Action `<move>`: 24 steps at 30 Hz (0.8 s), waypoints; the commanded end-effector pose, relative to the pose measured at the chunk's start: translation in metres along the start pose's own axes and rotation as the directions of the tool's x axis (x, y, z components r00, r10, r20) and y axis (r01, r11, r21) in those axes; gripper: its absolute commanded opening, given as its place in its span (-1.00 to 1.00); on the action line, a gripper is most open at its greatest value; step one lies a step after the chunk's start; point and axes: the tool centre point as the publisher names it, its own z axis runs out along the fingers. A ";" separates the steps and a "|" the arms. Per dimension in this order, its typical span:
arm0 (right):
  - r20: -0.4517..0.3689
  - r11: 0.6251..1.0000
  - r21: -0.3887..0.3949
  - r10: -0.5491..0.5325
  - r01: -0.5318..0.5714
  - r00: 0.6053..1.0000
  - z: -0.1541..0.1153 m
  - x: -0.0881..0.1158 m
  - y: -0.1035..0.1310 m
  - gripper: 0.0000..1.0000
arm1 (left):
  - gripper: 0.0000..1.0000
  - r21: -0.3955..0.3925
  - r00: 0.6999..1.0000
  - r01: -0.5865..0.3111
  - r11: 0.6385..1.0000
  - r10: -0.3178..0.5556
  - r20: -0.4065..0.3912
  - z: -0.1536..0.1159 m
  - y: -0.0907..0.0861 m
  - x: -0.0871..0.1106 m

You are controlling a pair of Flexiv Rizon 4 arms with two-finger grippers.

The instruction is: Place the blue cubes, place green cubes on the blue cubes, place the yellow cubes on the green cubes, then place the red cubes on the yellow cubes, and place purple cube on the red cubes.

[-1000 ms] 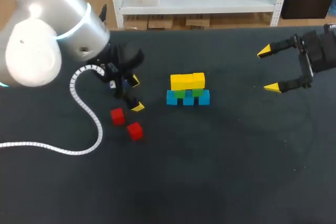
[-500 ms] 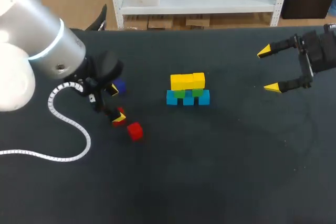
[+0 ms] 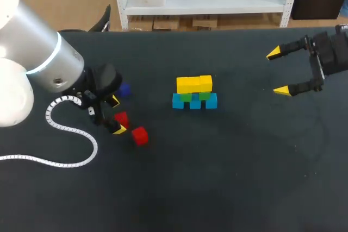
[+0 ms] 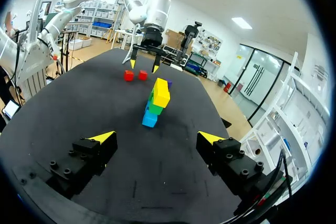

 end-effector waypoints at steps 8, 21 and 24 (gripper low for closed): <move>-0.001 1.000 0.000 0.001 -0.001 1.000 0.000 0.000 0.000 1.00 | 0.90 0.004 1.000 -0.016 1.000 0.015 0.020 0.014 0.007 0.007; -0.001 1.000 0.000 0.001 -0.001 1.000 0.000 0.000 0.000 1.00 | -1.00 -0.014 0.998 -0.012 1.000 0.013 0.056 0.024 0.009 0.008; -0.001 1.000 0.000 0.001 -0.001 1.000 0.000 0.000 0.000 1.00 | -1.00 -0.022 0.998 -0.010 1.000 0.011 0.059 0.022 0.008 0.009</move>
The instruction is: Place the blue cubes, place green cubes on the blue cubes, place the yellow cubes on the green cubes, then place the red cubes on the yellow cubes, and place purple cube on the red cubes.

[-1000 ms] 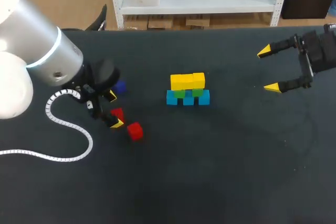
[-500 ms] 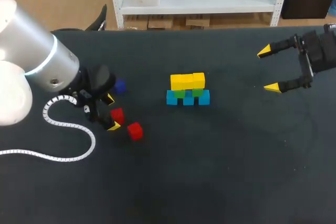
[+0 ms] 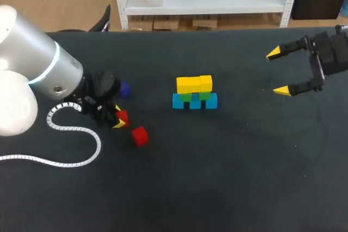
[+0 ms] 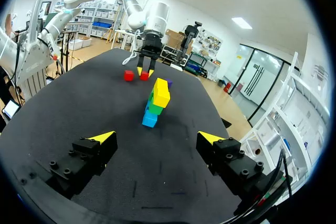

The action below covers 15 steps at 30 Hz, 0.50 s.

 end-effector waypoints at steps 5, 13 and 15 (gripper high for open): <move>-0.001 1.000 0.000 0.001 -0.001 1.000 0.000 0.000 0.000 1.00 | -1.00 -0.022 1.000 0.002 1.000 -0.002 0.006 -0.014 -0.004 -0.004; -0.001 1.000 0.000 0.001 -0.001 1.000 0.000 0.000 0.000 1.00 | -1.00 -0.030 1.000 -0.011 0.999 0.012 0.022 -0.044 -0.002 -0.044; -0.001 1.000 0.000 0.001 -0.001 1.000 0.000 0.000 0.000 1.00 | -1.00 -0.028 1.000 -0.016 0.999 0.017 0.025 -0.048 0.001 -0.055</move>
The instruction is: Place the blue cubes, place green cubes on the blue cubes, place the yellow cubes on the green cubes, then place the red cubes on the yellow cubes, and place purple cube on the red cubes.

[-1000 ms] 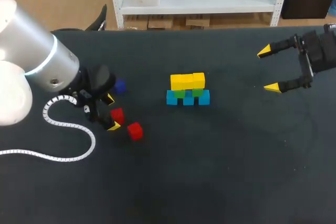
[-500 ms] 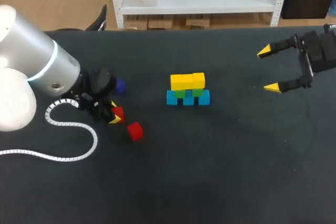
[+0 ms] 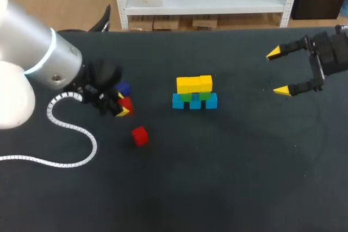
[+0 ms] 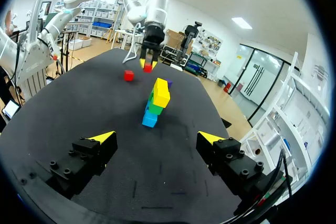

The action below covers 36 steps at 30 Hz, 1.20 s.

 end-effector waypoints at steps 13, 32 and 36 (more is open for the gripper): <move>-0.001 1.000 0.000 0.001 -0.001 1.000 0.000 0.000 0.000 1.00 | -1.00 0.052 0.998 -0.069 0.996 0.069 -0.011 -0.019 0.013 -0.092; -0.001 1.000 0.000 0.001 -0.001 1.000 0.000 0.000 0.000 1.00 | -1.00 0.109 0.988 -0.153 0.982 0.154 0.003 0.005 0.008 -0.154; -0.001 1.000 0.000 0.001 -0.001 1.000 0.000 0.000 0.000 1.00 | -1.00 0.126 0.984 -0.179 0.976 0.179 0.014 0.015 0.013 -0.164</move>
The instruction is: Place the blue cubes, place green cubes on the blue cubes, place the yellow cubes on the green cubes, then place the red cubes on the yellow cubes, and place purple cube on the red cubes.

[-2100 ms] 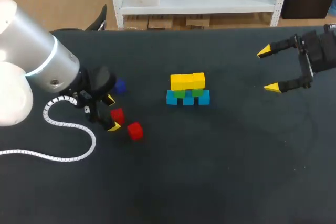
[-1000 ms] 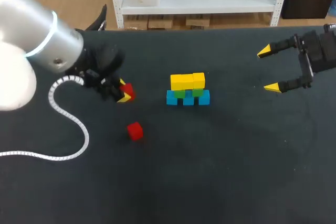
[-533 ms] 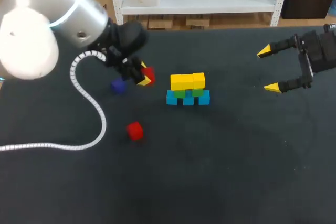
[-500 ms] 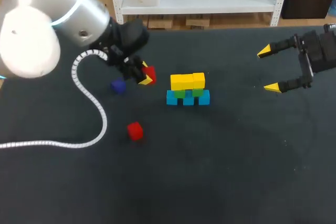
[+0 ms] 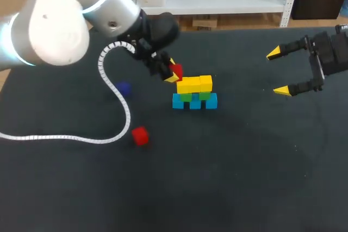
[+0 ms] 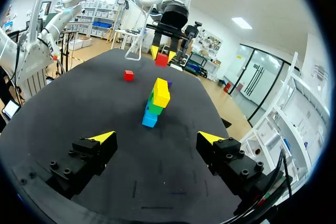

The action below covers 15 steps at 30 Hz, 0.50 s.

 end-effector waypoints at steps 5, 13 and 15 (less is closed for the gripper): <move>-0.001 1.000 0.000 0.001 -0.001 1.000 0.000 0.000 0.000 1.00 | -1.00 0.044 0.999 -0.040 0.998 0.040 -0.005 0.025 0.022 -0.016; -0.001 1.000 0.000 0.001 -0.001 1.000 0.000 0.000 0.000 1.00 | -1.00 0.065 0.999 -0.043 0.997 0.044 -0.005 0.038 0.024 -0.015; -0.001 1.000 0.000 0.001 -0.001 1.000 0.000 0.000 0.000 1.00 | -1.00 0.070 0.999 -0.043 0.997 0.044 -0.008 0.040 0.023 -0.014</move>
